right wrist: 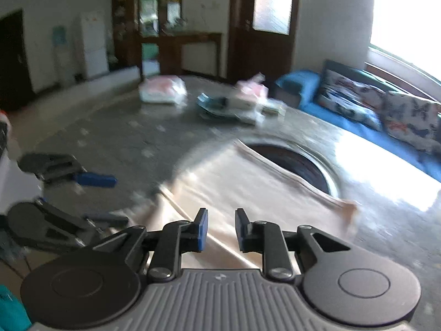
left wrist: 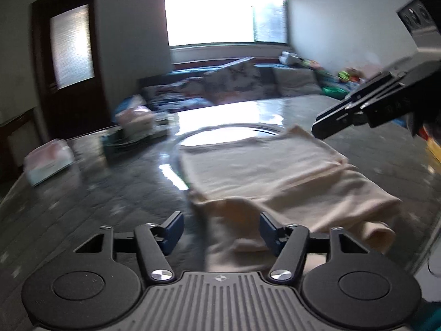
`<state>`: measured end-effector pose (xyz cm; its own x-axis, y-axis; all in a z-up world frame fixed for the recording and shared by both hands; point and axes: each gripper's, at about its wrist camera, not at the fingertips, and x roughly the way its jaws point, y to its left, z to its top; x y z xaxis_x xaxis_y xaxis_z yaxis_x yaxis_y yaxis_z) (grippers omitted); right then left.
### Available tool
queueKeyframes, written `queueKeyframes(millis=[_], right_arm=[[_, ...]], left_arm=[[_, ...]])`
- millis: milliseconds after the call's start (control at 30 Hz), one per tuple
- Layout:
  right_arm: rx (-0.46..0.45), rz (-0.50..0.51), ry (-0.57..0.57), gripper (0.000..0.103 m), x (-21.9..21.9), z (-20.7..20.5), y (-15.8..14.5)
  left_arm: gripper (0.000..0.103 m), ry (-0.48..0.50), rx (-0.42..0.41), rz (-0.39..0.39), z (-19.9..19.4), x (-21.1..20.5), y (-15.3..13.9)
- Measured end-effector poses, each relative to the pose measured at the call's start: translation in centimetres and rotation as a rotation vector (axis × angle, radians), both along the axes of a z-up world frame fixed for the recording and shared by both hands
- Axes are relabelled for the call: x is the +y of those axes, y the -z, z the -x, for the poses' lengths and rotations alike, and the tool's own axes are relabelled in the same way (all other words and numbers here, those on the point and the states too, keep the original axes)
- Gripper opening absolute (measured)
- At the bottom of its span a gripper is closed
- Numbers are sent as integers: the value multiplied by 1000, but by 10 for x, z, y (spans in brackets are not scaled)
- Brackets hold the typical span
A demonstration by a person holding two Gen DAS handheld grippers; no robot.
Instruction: Fold clothes
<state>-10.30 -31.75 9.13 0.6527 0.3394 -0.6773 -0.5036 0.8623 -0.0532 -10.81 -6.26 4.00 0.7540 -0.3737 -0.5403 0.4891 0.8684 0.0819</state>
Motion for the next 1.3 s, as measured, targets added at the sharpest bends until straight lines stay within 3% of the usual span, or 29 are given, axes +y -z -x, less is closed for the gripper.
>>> queueKeyframes(millis=[133, 333, 433, 667, 1000, 1133, 1200, 1300], right_arm=[[37, 62, 43, 21, -29, 9, 11], [88, 64, 85, 25, -54, 23, 36], [106, 47, 86, 34, -56, 26, 45], [127, 50, 26, 34, -43, 26, 60], [97, 35, -61, 35, -3, 5, 57], [92, 43, -108, 35, 22, -6, 59], [89, 40, -126, 35, 31, -8, 58], [86, 38, -139, 35, 40, -11, 57]], left_arm=[[50, 47, 40, -38, -3, -15, 11], [39, 45, 96, -29, -7, -13, 20], [28, 47, 93, -29, -6, -9, 19], [11, 25, 58, -39, 3, -4, 12], [12, -59, 81, -22, 8, 20, 8], [14, -26, 55, 15, 11, 23, 1], [22, -2, 56, 23, 9, 20, 1], [25, 20, 72, 13, 2, 13, 7]])
